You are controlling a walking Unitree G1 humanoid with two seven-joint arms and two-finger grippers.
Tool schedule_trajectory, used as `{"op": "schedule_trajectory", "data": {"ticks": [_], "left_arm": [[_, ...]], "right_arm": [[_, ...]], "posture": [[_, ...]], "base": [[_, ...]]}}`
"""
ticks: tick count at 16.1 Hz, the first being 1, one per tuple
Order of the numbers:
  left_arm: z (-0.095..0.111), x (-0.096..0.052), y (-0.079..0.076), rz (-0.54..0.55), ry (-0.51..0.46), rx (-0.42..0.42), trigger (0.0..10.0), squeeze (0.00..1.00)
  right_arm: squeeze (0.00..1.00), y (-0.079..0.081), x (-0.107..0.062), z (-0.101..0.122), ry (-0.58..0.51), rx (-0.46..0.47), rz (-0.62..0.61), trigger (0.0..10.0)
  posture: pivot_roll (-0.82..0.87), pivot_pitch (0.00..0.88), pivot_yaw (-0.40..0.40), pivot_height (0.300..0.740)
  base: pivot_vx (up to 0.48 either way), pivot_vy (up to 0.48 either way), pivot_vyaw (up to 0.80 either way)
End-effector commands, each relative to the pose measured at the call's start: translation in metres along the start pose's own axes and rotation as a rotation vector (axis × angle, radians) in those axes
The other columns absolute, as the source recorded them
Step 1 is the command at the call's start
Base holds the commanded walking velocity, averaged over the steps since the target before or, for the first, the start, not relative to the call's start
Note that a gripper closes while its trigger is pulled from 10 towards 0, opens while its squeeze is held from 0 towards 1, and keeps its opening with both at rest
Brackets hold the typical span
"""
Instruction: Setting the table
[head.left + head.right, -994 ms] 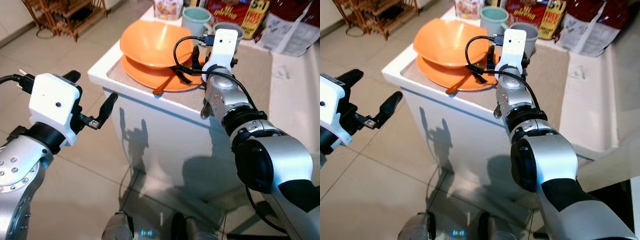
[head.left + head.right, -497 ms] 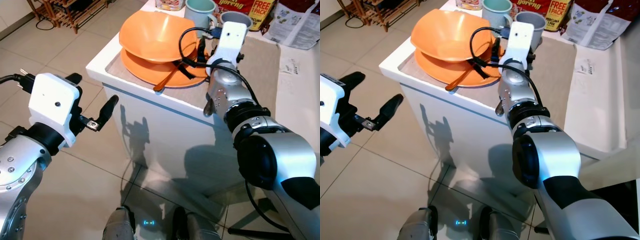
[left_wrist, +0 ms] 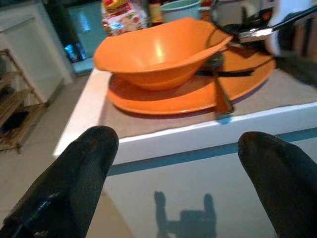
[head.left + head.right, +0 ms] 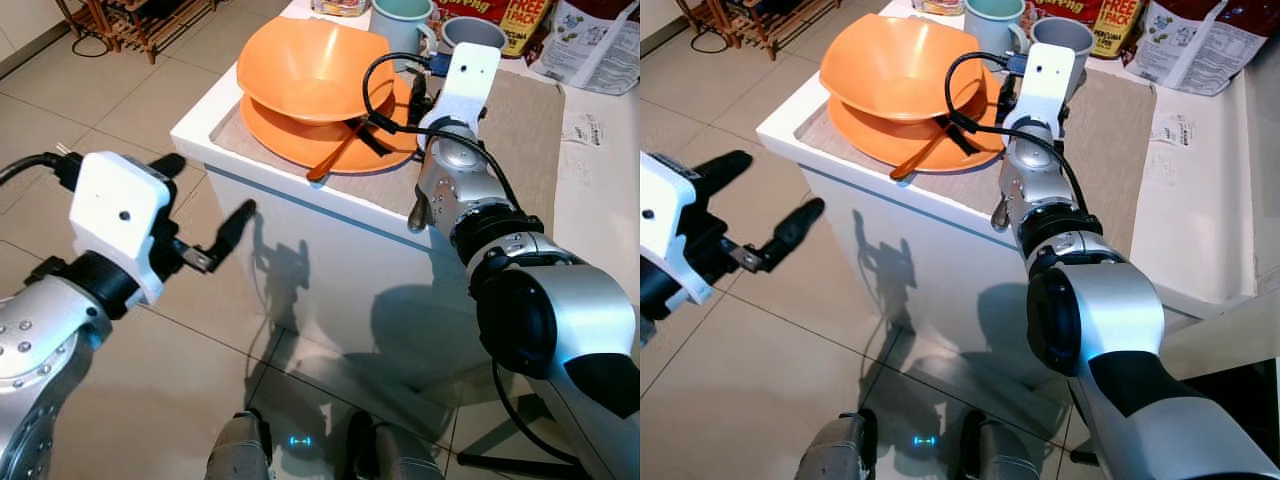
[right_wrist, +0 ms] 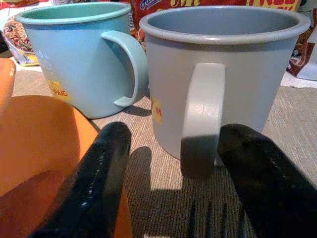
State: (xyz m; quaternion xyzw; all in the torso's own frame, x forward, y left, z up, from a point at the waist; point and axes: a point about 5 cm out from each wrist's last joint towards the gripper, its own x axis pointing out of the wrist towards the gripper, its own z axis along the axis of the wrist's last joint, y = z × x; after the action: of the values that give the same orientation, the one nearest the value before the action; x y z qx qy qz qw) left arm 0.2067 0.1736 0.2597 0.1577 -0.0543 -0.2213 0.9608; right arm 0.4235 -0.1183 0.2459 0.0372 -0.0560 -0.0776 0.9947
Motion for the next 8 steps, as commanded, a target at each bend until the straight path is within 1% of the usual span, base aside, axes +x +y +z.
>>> {"op": "schedule_trajectory", "data": {"ticks": [1, 5, 8], "left_arm": [[0.0022, -0.0023, -0.0072, -0.044, -0.008, -0.001, 10.0, 0.00], [0.0030, -0.0002, -0.0056, -0.051, -0.012, -0.003, 10.0, 0.00], [0.0037, 0.0001, -0.0060, -0.062, -0.015, -0.009, 10.0, 0.00]], "right_arm": [[0.00, -0.0034, 0.0008, 0.0022, -0.020, -0.010, -0.013, 0.0], [0.00, -0.0042, 0.0012, 0.0050, -0.039, -0.026, -0.019, 0.0], [0.00, -0.0043, 0.0011, 0.0050, -0.039, -0.021, -0.024, 0.0]], "posture": [[0.36, 0.242, -0.051, 0.740], [0.36, 0.231, -0.050, 0.740], [0.36, 0.226, -0.051, 0.740]], "base": [[0.000, 0.000, 0.00], [0.000, 0.000, 0.00], [0.000, 0.000, 0.00]]}}
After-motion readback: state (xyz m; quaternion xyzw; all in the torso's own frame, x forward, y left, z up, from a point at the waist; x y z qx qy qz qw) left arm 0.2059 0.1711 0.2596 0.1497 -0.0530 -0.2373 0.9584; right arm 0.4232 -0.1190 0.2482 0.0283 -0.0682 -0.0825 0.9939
